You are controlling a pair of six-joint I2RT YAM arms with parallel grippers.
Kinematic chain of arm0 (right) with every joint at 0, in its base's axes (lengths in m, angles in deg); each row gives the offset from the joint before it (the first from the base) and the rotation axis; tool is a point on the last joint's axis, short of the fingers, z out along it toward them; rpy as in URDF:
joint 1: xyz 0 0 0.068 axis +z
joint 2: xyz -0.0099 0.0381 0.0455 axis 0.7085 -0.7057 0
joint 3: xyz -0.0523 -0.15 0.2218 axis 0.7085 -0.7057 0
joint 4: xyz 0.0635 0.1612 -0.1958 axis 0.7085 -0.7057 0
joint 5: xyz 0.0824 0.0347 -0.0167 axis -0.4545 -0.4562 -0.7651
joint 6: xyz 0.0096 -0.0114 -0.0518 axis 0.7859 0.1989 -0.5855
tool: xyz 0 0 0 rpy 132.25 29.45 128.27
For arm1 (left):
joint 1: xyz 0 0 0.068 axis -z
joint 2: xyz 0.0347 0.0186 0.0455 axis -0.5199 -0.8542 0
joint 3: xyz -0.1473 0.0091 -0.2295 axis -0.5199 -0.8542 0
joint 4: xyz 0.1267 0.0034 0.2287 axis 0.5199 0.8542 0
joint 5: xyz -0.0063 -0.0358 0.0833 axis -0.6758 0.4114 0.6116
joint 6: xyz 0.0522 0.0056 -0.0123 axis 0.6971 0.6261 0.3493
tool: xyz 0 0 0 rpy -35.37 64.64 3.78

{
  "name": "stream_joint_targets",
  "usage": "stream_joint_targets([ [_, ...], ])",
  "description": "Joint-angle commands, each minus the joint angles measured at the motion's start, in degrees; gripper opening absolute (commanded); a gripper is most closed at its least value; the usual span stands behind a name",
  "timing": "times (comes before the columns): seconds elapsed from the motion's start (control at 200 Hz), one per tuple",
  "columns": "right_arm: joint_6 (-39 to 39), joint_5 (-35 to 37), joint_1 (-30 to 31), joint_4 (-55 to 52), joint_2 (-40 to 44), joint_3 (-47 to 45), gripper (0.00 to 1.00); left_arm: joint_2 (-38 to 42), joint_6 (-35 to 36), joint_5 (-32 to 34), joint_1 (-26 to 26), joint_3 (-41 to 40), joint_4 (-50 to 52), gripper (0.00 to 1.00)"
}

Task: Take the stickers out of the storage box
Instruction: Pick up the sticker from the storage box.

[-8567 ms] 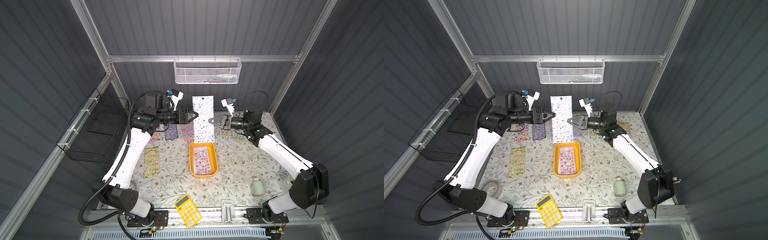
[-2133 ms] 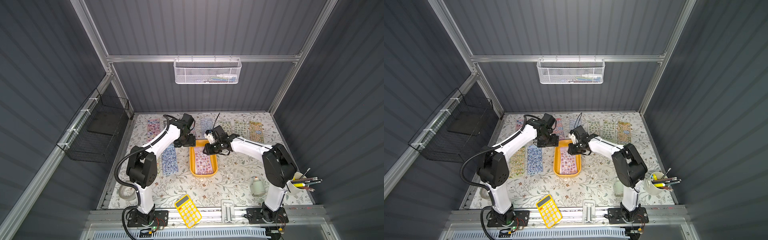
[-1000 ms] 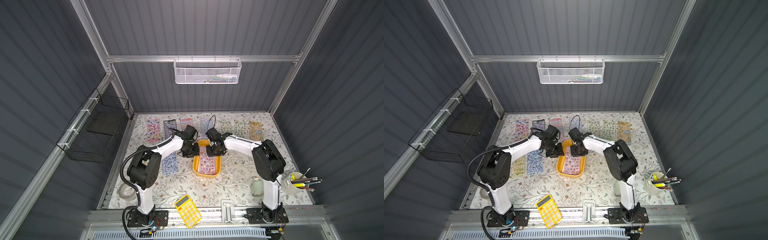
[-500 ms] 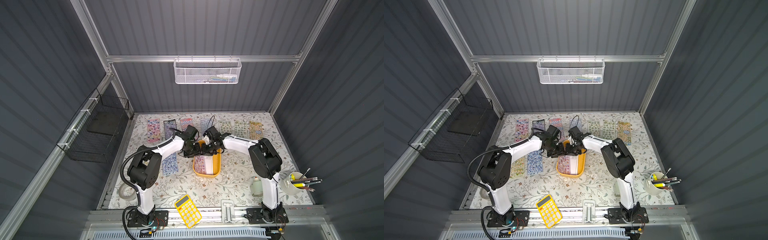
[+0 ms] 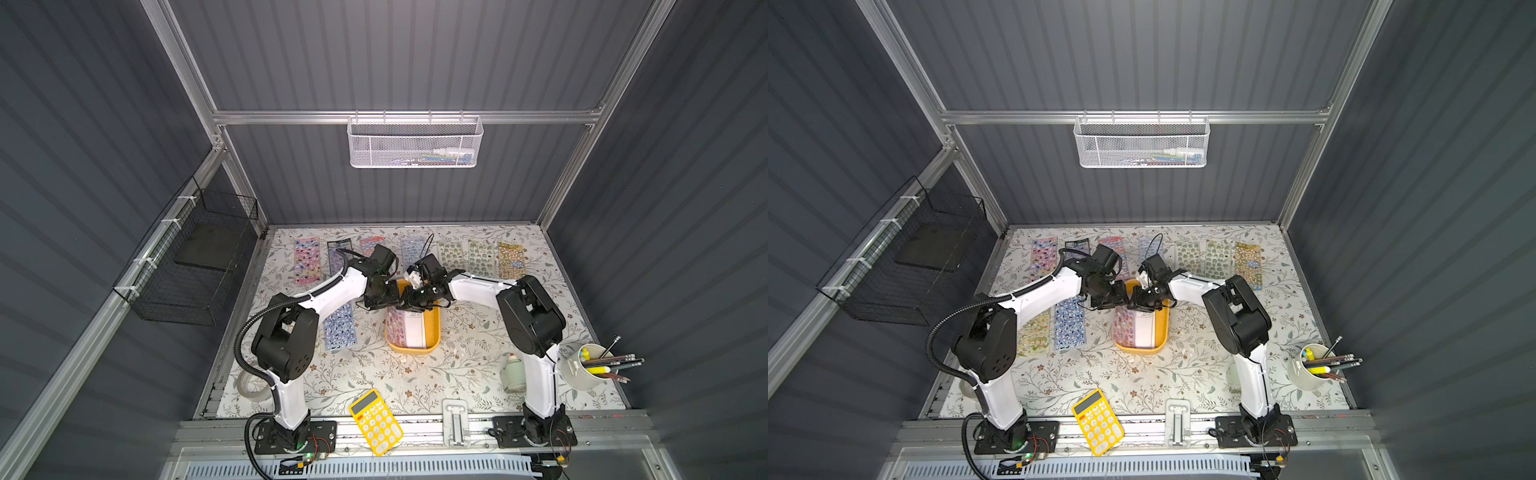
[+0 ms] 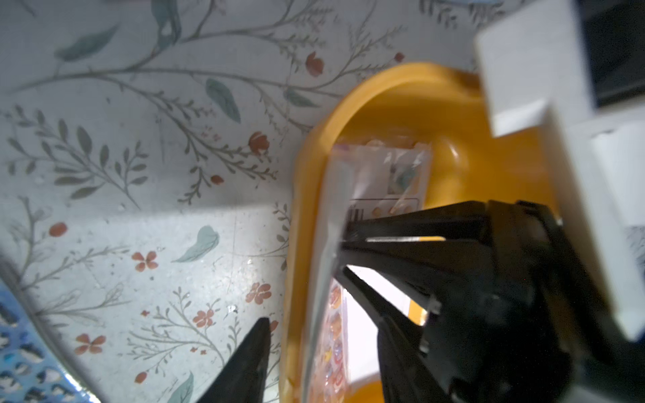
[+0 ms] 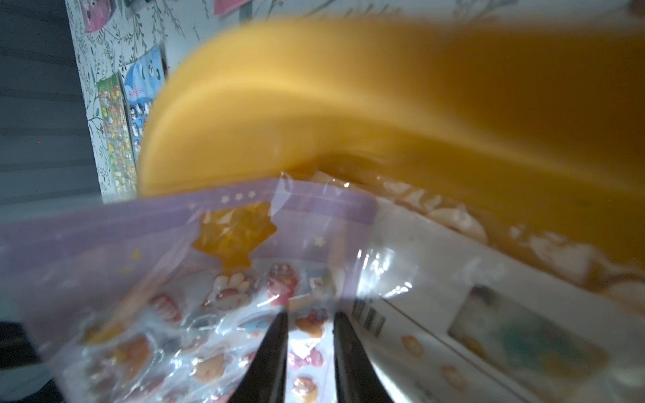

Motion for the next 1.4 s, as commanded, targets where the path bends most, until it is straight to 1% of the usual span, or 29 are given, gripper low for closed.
stream_joint_targets([
  [0.0,0.3,-0.1,0.2,-0.5,0.1,-1.3,0.27,0.6,0.9,0.5,0.5,1.8,0.8,0.31],
  [0.065,0.2,0.2,0.2,-0.5,0.2,-1.4,0.26,0.6,1.0,0.4,0.5,2.0,0.9,0.26],
  [0.17,0.2,0.6,0.1,-0.7,0.7,-1.6,0.26,0.6,1.2,0.3,0.5,2.3,1.0,0.10],
  [0.26,0.0,1.5,-0.1,-0.7,2.3,-2.1,0.26,0.8,1.5,0.0,0.5,2.4,1.2,0.00],
  [0.34,-0.6,3.1,-0.5,-1.1,4.9,-2.6,0.26,1.3,2.1,-0.5,0.5,2.5,1.4,0.00],
  [0.43,-2.1,6.6,-1.4,-1.9,9.8,-3.6,0.27,2.7,3.5,-0.5,0.3,3.4,1.8,0.00],
  [0.49,-3.2,9.1,-1.9,-2.5,13.5,-4.2,0.31,4.0,4.5,-1.0,0.0,4.3,1.6,0.00],
  [0.505,-3.6,11.5,-2.0,-2.6,14.4,-4.5,0.32,4.3,4.8,-1.2,-0.1,4.4,1.5,0.00],
  [0.525,-4.1,12.8,-2.2,-2.9,15.7,-4.6,0.34,4.8,5.2,-1.5,-0.3,4.7,1.4,0.00],
  [0.575,-5.2,15.3,-2.6,-3.4,18.6,-5.0,0.35,6.1,5.8,-2.3,-1.1,5.0,0.8,0.00],
  [0.62,-6.5,17.6,-2.7,-3.9,21.0,-5.1,0.38,7.4,6.2,-3.2,-2.2,5.1,0.3,0.00],
  [0.665,-7.9,19.5,-2.8,-4.3,23.3,-5.2,0.43,8.6,6.4,-4.7,-3.4,5.0,-0.7,0.00],
  [0.73,-9.6,21.6,-2.8,-4.5,25.9,-5.3,0.53,10.7,6.2,-6.9,-5.8,3.9,-2.6,0.00],
  [0.755,-10.1,22.3,-2.8,-4.6,26.8,-5.3,0.72,11.5,6.2,-7.6,-6.7,3.3,-3.3,0.00],
  [0.76,-10.3,22.5,-2.8,-4.6,26.9,-5.3,0.79,11.7,6.1,-7.8,-6.9,3.2,-3.5,0.00],
  [0.765,-10.3,22.5,-2.7,-4.6,27.1,-5.3,0.88,11.8,6.1,-7.9,-7.1,3.1,-3.6,0.00],
  [0.77,-10.4,22.6,-2.7,-4.6,27.2,-5.3,0.94,12.0,6.1,-8.0,-7.2,3.1,-3.7,0.00],
  [0.78,-10.5,23.0,-2.7,-4.6,27.5,-5.3,0.98,12.3,6.1,-8.1,-7.6,2.8,-4.1,0.00],
  [0.79,-10.7,23.3,-2.8,-4.7,27.8,-5.2,0.99,12.7,6.0,-8.3,-8.1,2.5,-4.3,0.00],
  [0.9,-11.8,26.9,-2.8,-4.5,31.2,-6.3,0.99,15.4,6.8,-9.2,-11.2,0.9,-5.2,0.00],
  [1.036,-13.4,33.5,-2.7,-0.3,36.9,-10.2,0.99,17.2,8.9,-8.4,-12.6,0.2,-3.7,0.00],
  [1.166,-14.9,38.1,-2.9,3.3,42.0,-13.4,0.99,17.8,9.6,-7.3,-14.5,0.1,-1.5,0.00],
  [1.186,-14.9,38.8,-2.9,3.7,42.4,-13.6,0.99,17.8,9.6,-7.4,-15.0,-2.0,-1.2,0.00],
  [1.261,-14.7,38.7,-3.7,3.6,42.9,-13.0,0.99,17.6,9.9,-7.6,-16.6,-3.2,0.1,0.00],
  [1.331,-14.6,36.1,-4.5,2.3,42.2,-11.5,0.99,17.4,10.3,-6.9,-17.9,-4.3,1.2,0.00],
  [1.396,-14.3,35.3,-4.8,1.1,41.2,-10.4,0.99,17.2,10.8,-5.7,-18.5,-4.9,2.7,0.00],
])
